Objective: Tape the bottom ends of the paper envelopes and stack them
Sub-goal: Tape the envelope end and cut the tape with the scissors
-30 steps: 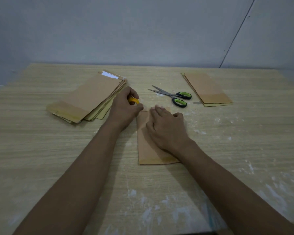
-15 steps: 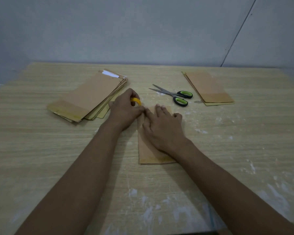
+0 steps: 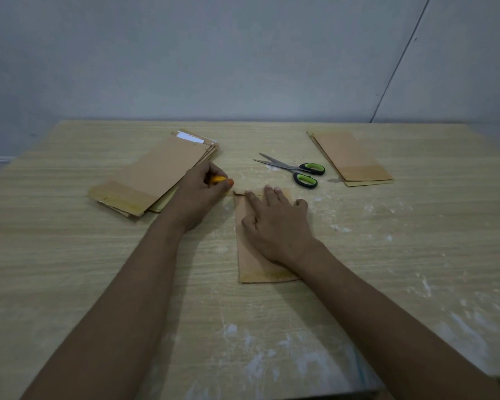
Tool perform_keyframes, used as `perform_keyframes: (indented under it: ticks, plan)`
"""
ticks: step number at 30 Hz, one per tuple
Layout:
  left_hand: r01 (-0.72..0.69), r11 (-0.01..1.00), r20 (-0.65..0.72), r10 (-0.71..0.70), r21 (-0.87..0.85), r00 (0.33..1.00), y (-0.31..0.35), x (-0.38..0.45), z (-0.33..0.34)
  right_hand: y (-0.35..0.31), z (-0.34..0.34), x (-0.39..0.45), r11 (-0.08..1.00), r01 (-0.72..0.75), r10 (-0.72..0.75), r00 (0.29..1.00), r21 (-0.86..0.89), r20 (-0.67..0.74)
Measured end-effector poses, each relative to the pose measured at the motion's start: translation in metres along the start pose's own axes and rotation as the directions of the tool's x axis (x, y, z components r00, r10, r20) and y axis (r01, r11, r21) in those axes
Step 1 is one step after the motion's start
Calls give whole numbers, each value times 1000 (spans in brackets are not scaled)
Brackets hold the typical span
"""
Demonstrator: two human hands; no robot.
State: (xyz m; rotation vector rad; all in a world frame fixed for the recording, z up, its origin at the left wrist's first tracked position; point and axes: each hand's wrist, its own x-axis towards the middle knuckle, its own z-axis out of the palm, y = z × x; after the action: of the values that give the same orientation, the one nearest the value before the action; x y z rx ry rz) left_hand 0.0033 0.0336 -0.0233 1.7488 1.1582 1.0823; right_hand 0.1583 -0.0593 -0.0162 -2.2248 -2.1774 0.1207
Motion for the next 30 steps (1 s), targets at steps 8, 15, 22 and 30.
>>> perform_keyframes:
  ticks: [8, 15, 22, 30]
  plan:
    - [-31, 999, 15, 30, 31, 999, 1, -3, -2, -5, -1, 2, 1000, -5, 5, 1000, 6, 28]
    - [-48, 999, 12, 48, 22, 999, -3, -2, -1, 0, 1, 3, 995, -24, 35, 994, 94, -107]
    - [-49, 998, 37, 48, 47, 998, -3, -1, -2, 42, -7, 26, 926, -287, 362, 856, 244, -368]
    - [-15, 1000, 30, 15, -11, 999, -4, -2, -7, 57, -6, 36, 859, -367, 482, 815, 356, -322]
